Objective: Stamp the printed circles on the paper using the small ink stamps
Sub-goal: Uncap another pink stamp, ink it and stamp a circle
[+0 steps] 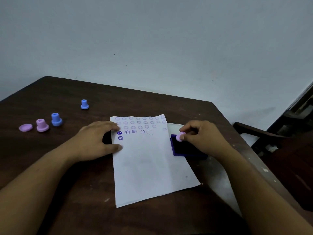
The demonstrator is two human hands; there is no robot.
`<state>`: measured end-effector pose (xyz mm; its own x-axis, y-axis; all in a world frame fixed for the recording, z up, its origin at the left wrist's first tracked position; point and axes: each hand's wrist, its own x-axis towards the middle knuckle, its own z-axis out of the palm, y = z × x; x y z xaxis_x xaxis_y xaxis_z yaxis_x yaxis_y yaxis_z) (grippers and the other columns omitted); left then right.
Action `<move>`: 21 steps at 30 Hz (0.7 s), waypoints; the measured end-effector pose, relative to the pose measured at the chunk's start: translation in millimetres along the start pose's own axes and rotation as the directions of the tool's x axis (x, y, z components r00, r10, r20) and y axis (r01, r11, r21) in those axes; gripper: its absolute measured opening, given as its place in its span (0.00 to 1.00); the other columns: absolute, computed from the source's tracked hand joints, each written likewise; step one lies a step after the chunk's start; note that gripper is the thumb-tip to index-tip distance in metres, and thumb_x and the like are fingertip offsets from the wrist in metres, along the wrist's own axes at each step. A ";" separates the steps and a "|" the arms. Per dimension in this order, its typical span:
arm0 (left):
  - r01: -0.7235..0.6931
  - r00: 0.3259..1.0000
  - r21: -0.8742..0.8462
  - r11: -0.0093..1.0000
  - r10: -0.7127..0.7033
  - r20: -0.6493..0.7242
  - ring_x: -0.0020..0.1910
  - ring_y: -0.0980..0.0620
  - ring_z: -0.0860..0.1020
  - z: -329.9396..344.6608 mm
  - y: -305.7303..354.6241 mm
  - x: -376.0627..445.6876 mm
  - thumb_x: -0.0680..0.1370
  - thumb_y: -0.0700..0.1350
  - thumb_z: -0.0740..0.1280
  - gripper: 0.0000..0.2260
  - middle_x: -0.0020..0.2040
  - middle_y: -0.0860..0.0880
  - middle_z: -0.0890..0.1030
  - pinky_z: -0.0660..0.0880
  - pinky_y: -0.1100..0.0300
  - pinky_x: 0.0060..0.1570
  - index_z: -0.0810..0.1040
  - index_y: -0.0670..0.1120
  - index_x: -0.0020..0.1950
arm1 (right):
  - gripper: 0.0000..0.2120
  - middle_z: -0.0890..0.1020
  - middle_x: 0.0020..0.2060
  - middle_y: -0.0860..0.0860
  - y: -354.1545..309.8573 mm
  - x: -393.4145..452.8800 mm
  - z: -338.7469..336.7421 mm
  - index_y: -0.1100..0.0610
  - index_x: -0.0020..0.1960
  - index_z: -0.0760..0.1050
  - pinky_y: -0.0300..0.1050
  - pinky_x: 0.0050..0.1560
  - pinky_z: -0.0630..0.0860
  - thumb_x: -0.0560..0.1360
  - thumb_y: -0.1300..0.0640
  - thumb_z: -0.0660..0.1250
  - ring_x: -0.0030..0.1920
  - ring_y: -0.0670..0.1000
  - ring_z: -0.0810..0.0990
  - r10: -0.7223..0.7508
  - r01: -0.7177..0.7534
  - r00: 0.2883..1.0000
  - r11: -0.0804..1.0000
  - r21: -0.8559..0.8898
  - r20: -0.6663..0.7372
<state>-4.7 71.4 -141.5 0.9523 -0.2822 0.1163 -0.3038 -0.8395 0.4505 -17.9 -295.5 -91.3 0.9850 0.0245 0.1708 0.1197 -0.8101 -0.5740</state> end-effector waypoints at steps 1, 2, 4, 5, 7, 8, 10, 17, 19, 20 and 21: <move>0.002 1.000 0.010 1.000 -0.002 0.008 0.77 0.54 0.63 -0.1 -0.8 -0.4 0.72 0.67 0.73 0.34 0.76 0.58 0.70 0.62 0.50 0.76 0.70 0.59 0.76 | 0.08 0.86 0.37 0.39 -1.0 1.0 1.6 0.44 0.43 0.84 0.28 0.39 0.74 0.67 0.49 0.82 0.40 0.37 0.84 -0.015 0.015 1.000 1.000 -0.007 -0.009; 0.006 1.000 0.024 1.000 -0.006 0.017 0.77 0.53 0.63 -0.4 -1.6 -1.1 0.71 0.69 0.72 0.36 0.77 0.59 0.69 0.62 0.50 0.76 0.68 0.60 0.77 | 0.09 0.86 0.37 0.39 -1.6 1.8 3.1 0.44 0.43 0.84 0.28 0.39 0.75 0.67 0.50 0.83 0.40 0.37 0.84 -0.031 0.031 0.999 0.999 -0.009 -0.011; 0.008 0.999 0.049 0.999 -0.009 0.038 0.77 0.52 0.62 -0.9 -2.7 -2.8 0.69 0.74 0.68 0.39 0.77 0.60 0.68 0.62 0.49 0.75 0.67 0.62 0.77 | 0.11 0.85 0.37 0.38 -1.9 2.7 5.6 0.44 0.41 0.82 0.26 0.38 0.75 0.66 0.50 0.83 0.40 0.37 0.83 -0.047 0.048 0.999 0.998 -0.030 0.006; 0.002 0.999 0.058 0.998 -0.005 0.049 0.77 0.52 0.61 -1.0 -3.2 -3.3 0.68 0.76 0.66 0.40 0.77 0.61 0.68 0.62 0.49 0.75 0.67 0.63 0.77 | 0.11 0.85 0.37 0.36 -2.2 3.2 6.9 0.44 0.40 0.81 0.25 0.37 0.74 0.66 0.50 0.83 0.40 0.36 0.83 -0.046 0.047 0.999 0.998 -0.047 0.016; -0.007 0.998 0.064 0.998 0.003 0.063 0.76 0.53 0.61 -1.0 -3.9 -3.2 0.66 0.79 0.62 0.41 0.76 0.64 0.67 0.62 0.50 0.74 0.68 0.63 0.76 | 0.09 0.84 0.36 0.36 -2.5 4.2 9.6 0.44 0.38 0.82 0.25 0.36 0.72 0.67 0.50 0.83 0.40 0.35 0.81 -0.035 0.036 0.999 0.997 -0.066 0.016; -0.009 0.998 0.063 0.998 0.005 0.065 0.76 0.53 0.61 -0.8 -4.1 -2.8 0.66 0.79 0.62 0.40 0.76 0.64 0.67 0.61 0.50 0.74 0.69 0.64 0.76 | 0.08 0.84 0.35 0.37 -2.8 4.7 11.3 0.44 0.38 0.83 0.25 0.36 0.71 0.67 0.51 0.82 0.41 0.34 0.81 -0.032 0.033 0.999 0.997 -0.074 0.007; -0.009 0.998 0.064 0.998 0.005 0.062 0.77 0.53 0.60 -0.2 -3.7 -2.6 0.68 0.77 0.64 0.38 0.77 0.65 0.66 0.61 0.50 0.74 0.69 0.64 0.75 | 0.07 0.85 0.37 0.38 -3.5 4.3 14.1 0.45 0.37 0.84 0.28 0.36 0.71 0.69 0.51 0.81 0.43 0.35 0.80 -0.048 0.047 0.999 0.995 -0.088 -0.011; -0.005 0.999 0.063 0.998 0.002 0.050 0.77 0.53 0.60 -0.3 -0.8 -2.5 0.70 0.74 0.66 0.36 0.77 0.65 0.67 0.60 0.51 0.74 0.70 0.63 0.76 | 0.08 0.85 0.35 0.39 -4.5 6.4 20.0 0.47 0.34 0.84 0.31 0.36 0.71 0.70 0.54 0.81 0.40 0.41 0.82 0.006 -0.008 1.000 0.998 -0.064 -0.024; -0.005 0.999 0.064 0.998 0.001 0.051 0.77 0.53 0.60 -0.9 -0.5 -2.2 0.70 0.74 0.67 0.36 0.77 0.64 0.67 0.60 0.51 0.75 0.70 0.63 0.76 | 0.08 0.85 0.33 0.39 -8.9 12.8 13.6 0.49 0.34 0.84 0.31 0.33 0.72 0.67 0.54 0.83 0.39 0.41 0.82 0.048 -0.047 0.999 0.996 -0.076 0.016; -0.005 0.999 0.064 0.998 0.002 0.052 0.77 0.53 0.60 -1.2 -0.7 -2.2 0.70 0.74 0.67 0.36 0.77 0.64 0.67 0.60 0.51 0.75 0.70 0.63 0.75 | 0.09 0.85 0.32 0.40 -12.4 16.9 8.7 0.50 0.34 0.84 0.31 0.31 0.72 0.65 0.54 0.84 0.37 0.42 0.83 0.076 -0.071 0.996 0.993 -0.090 0.055; -0.007 0.998 0.064 0.998 0.003 0.055 0.77 0.53 0.60 -1.4 -1.2 -2.1 0.70 0.74 0.67 0.36 0.77 0.64 0.67 0.60 0.50 0.75 0.70 0.63 0.75 | 0.09 0.86 0.31 0.43 -16.8 22.6 3.6 0.51 0.35 0.83 0.32 0.30 0.73 0.64 0.54 0.84 0.35 0.43 0.83 0.103 -0.092 0.989 0.991 -0.099 0.109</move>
<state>-6.4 73.6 -141.0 0.9482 -0.3099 0.0691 -0.3115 -0.8657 0.3918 2.8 -279.3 -80.6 0.9997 0.0046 0.0229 0.0156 -0.8629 -0.5051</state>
